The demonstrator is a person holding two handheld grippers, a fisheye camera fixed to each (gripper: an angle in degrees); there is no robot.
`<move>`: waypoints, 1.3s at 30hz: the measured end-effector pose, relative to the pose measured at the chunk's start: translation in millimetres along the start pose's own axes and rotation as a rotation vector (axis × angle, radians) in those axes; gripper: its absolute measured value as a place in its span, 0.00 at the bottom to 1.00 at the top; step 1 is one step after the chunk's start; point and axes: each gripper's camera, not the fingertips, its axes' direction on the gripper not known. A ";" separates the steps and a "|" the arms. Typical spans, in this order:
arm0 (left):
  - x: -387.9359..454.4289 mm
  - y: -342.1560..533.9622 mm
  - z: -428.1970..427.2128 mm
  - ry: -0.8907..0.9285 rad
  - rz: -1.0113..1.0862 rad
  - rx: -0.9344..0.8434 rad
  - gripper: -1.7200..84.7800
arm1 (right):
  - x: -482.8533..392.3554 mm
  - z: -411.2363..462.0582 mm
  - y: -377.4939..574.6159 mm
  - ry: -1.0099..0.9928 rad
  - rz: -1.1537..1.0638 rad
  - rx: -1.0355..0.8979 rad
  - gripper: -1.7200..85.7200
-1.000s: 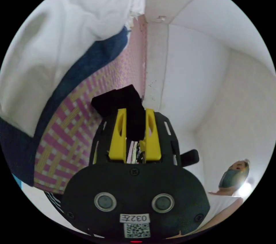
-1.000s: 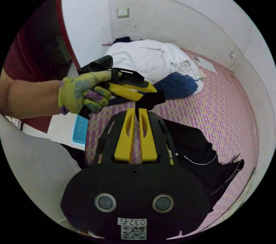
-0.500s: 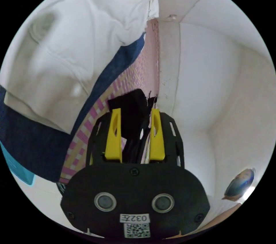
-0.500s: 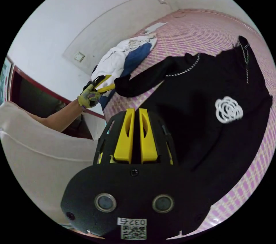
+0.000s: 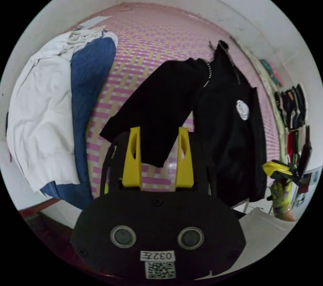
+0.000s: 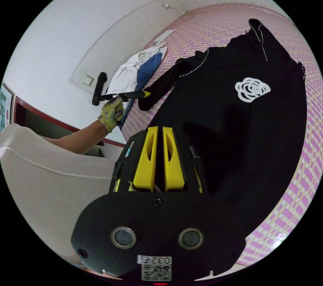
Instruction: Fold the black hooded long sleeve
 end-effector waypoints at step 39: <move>120.4 97.8 -82.6 0.334 0.219 -0.036 0.13 | 108.0 -114.7 -188.2 -0.433 -0.015 0.071 0.01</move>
